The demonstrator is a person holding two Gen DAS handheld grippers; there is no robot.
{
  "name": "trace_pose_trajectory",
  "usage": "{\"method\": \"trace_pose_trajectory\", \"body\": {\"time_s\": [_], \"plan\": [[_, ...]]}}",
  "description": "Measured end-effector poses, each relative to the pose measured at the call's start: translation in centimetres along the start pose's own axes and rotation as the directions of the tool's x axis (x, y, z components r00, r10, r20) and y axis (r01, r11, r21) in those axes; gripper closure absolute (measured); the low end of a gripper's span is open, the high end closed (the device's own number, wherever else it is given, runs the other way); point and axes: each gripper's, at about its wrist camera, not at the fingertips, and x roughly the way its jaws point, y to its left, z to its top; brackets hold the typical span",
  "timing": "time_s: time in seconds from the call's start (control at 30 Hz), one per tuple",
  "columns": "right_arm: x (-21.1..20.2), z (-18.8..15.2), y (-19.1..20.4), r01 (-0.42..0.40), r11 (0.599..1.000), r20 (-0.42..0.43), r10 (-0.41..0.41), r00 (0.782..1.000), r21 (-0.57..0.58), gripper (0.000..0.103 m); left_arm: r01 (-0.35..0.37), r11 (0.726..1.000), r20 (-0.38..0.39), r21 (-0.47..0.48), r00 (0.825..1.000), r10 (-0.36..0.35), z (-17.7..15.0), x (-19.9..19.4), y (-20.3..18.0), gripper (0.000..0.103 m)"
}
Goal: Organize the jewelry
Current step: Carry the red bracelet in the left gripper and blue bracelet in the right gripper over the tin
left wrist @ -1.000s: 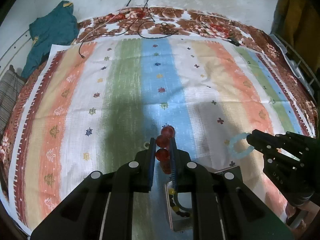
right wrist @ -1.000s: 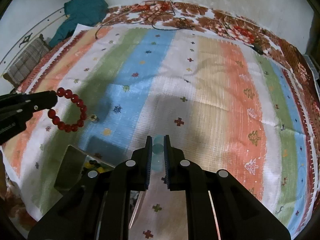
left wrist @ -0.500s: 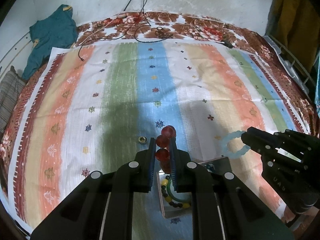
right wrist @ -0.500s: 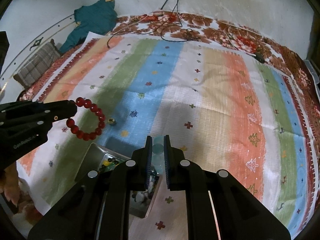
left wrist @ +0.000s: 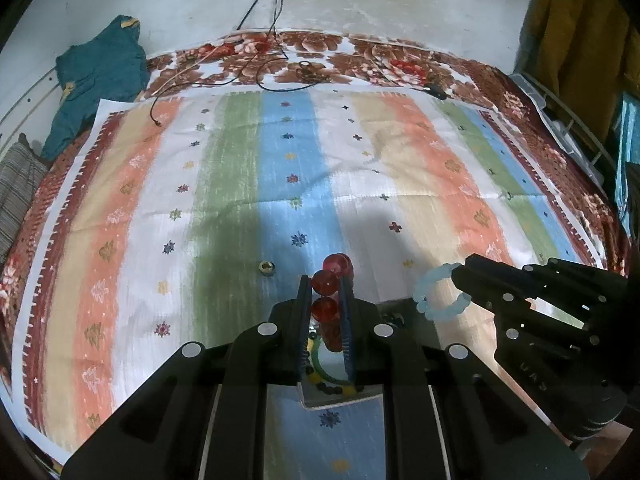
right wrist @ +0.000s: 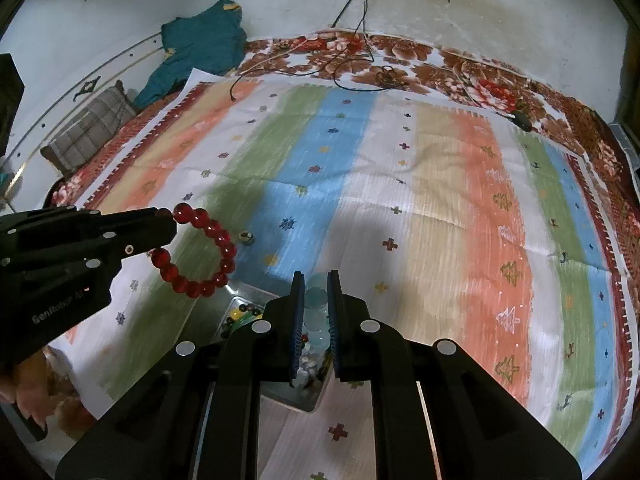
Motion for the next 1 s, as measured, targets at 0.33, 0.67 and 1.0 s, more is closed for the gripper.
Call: {"method": "trace_pose_trajectory", "body": {"time_s": [0.33,0.67,1.0], "plan": [[-1.3,-1.4,0.9,-0.015,1.0,0.004,0.015,1.0,-0.002,0.09,0.006,1.0,0.006,0.01,1.0,-0.006,-1.4,-1.0,-1.0,0.09],[-1.7,-2.3,1.4,-0.019,1.0,-0.004,0.019,1.0,0.002,0.091,0.007,1.0,0.006,0.005,1.0,-0.007,-2.7,-1.7,-1.4,0.09],[-1.3,-2.9,1.2,0.016,1.0,-0.024,-0.016,1.0,0.009,0.068,-0.012,1.0,-0.001,-0.026,1.0,0.012,-2.9,-1.8,-1.2,0.083]]}}
